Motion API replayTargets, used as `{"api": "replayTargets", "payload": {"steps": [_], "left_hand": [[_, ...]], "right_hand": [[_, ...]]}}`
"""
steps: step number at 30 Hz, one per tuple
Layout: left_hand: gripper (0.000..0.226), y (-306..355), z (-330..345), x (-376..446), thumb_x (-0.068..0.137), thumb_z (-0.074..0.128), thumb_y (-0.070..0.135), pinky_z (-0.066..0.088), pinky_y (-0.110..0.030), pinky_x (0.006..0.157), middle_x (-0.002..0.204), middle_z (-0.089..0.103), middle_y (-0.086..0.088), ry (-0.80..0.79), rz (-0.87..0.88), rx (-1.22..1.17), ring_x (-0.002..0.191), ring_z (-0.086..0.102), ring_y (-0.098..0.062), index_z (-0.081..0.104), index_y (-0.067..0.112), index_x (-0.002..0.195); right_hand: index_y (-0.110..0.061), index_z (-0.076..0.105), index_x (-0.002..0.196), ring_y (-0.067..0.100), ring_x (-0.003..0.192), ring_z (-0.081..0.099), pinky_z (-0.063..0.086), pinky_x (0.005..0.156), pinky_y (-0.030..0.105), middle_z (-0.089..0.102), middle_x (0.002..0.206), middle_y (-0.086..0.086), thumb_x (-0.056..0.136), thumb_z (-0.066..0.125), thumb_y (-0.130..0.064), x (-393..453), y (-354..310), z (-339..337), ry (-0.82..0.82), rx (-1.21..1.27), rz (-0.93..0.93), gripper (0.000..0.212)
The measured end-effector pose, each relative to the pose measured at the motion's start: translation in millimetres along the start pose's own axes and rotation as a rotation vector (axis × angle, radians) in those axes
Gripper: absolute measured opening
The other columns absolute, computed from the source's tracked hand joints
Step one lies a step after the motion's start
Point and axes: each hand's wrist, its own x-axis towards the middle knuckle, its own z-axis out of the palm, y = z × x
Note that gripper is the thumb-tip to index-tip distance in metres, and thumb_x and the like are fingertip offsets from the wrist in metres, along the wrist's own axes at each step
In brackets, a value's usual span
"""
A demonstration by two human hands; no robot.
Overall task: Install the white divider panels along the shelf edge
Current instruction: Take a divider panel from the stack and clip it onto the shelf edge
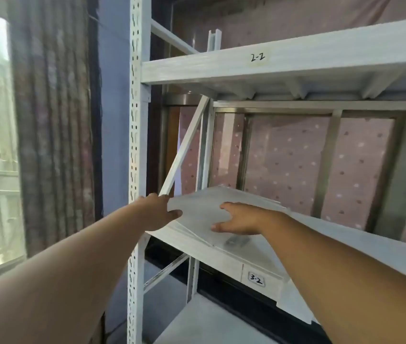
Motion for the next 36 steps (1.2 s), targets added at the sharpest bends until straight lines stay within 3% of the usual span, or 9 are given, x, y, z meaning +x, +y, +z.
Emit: {"api": "replayTargets", "payload": {"steps": [4,8,13,18,22,26,29,33,36], "left_hand": [[0.079,-25.5,2.9,0.1,0.101,0.043,0.073,0.056,-0.049,0.105,0.147,0.058,-0.013,0.009,-0.060,-0.008,0.124,0.063,-0.036,0.043,0.018,0.159],[0.077,-31.2,4.1,1.1,0.101,0.047,0.071,0.059,-0.043,0.096,0.144,0.057,-0.013,-0.023,-0.065,-0.067,0.114,0.068,-0.032,0.044,0.016,0.156],[0.081,-24.0,4.8,2.3,0.101,0.045,0.072,0.060,-0.037,0.077,0.115,0.065,-0.007,-0.067,-0.102,-0.160,0.095,0.070,-0.026,0.045,0.010,0.153],[0.075,12.7,6.1,9.7,0.091,0.068,0.070,0.048,-0.025,0.051,0.106,0.073,-0.009,-0.149,-0.223,-0.804,0.065,0.065,-0.017,0.058,0.012,0.138],[0.051,55.2,8.0,0.6,0.089,0.084,0.046,0.062,-0.034,0.065,0.121,0.067,-0.012,-0.227,-0.142,-1.327,0.089,0.074,-0.026,0.065,0.020,0.128],[0.043,105.9,1.8,-7.5,0.099,0.078,0.022,0.067,-0.056,0.086,0.141,0.061,-0.014,-0.210,0.069,-1.617,0.118,0.071,-0.043,0.063,0.037,0.136],[0.043,145.8,-11.5,-19.1,0.103,0.071,0.017,0.062,-0.068,0.092,0.137,0.070,-0.009,-0.198,0.266,-1.722,0.120,0.070,-0.047,0.067,0.055,0.122],[0.071,189.9,-23.4,-30.8,0.103,0.067,0.006,0.064,-0.069,0.087,0.132,0.077,-0.011,-0.180,0.520,-1.731,0.109,0.079,-0.042,0.050,0.056,0.151],[0.084,212.3,-28.8,-42.1,0.102,0.064,-0.001,0.065,-0.065,0.083,0.132,0.076,-0.014,-0.208,0.649,-1.664,0.112,0.078,-0.042,0.043,0.061,0.155]], "right_hand": [[-0.028,0.023,0.163,0.029,0.148,0.036,0.034,0.115,0.047,0.029,0.169,0.001,0.072,0.064,-0.086,17.0,-24.5,17.9,-0.096,0.011,-0.012,0.115],[-0.039,0.030,0.160,0.030,0.143,0.042,0.038,0.116,0.047,0.035,0.166,0.000,0.076,0.077,-0.065,24.3,-28.0,29.8,-0.096,0.006,-0.051,0.100],[-0.049,0.038,0.154,0.025,0.123,0.054,0.048,0.099,0.039,0.047,0.155,-0.001,0.072,0.073,-0.058,14.8,-20.8,20.8,-0.030,-0.020,-0.082,0.090],[-0.052,0.039,0.152,0.021,0.128,0.054,0.047,0.099,0.037,0.049,0.155,-0.003,0.070,0.074,-0.057,-2.5,-6.8,1.6,0.035,0.104,-0.108,0.089],[-0.051,0.040,0.152,0.007,0.106,0.059,0.044,0.074,0.017,0.047,0.155,-0.008,0.074,0.074,-0.049,-26.1,13.1,-22.1,0.110,0.219,-0.116,0.085],[-0.052,0.039,0.153,0.001,0.078,0.071,0.053,0.057,0.011,0.044,0.155,-0.007,0.077,0.076,-0.042,-55.3,38.2,-44.2,0.143,0.366,-0.051,0.085],[-0.052,0.034,0.155,0.004,0.097,0.063,0.056,0.065,0.015,0.041,0.159,-0.009,0.079,0.078,-0.041,-83.0,53.2,-57.3,0.200,0.420,-0.025,0.088],[-0.050,0.027,0.159,0.016,0.133,0.048,0.049,0.109,0.038,0.038,0.160,-0.015,0.070,0.082,-0.044,-118.7,73.6,-62.6,0.255,0.460,0.009,0.105],[-0.054,0.015,0.159,0.016,0.142,0.043,0.044,0.115,0.040,0.033,0.161,-0.020,0.067,0.086,-0.043,-140.0,88.2,-52.7,0.274,0.524,0.021,0.117]]}}
